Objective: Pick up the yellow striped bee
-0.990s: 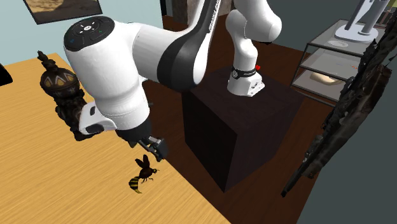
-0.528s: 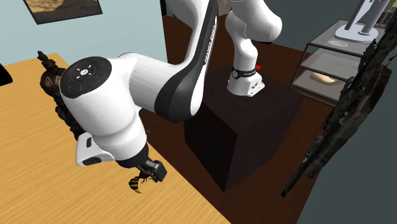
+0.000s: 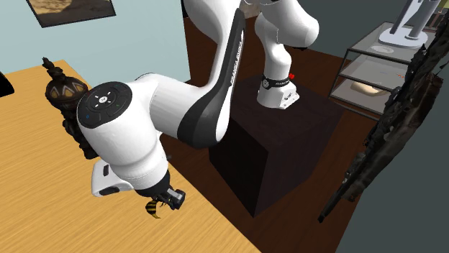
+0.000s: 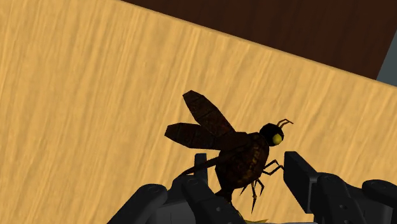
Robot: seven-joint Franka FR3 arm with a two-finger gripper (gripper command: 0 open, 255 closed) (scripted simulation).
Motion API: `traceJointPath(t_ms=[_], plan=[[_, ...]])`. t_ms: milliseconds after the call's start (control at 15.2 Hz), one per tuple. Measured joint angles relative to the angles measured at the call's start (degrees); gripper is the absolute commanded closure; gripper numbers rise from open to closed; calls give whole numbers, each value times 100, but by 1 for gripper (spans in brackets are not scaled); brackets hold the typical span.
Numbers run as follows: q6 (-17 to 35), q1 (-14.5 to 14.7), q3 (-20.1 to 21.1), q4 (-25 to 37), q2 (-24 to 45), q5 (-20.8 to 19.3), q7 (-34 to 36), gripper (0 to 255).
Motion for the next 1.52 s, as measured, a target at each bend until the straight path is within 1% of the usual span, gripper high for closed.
traceJointPath(t_ms=[594, 1254, 1518], plan=[[-50, -11, 8, -15, -67, 12, -14, 255], [-549, -42, 69, 79, -480, 102, -95, 255], [-773, -35, 87, 220, -568, 130, -121, 255]])
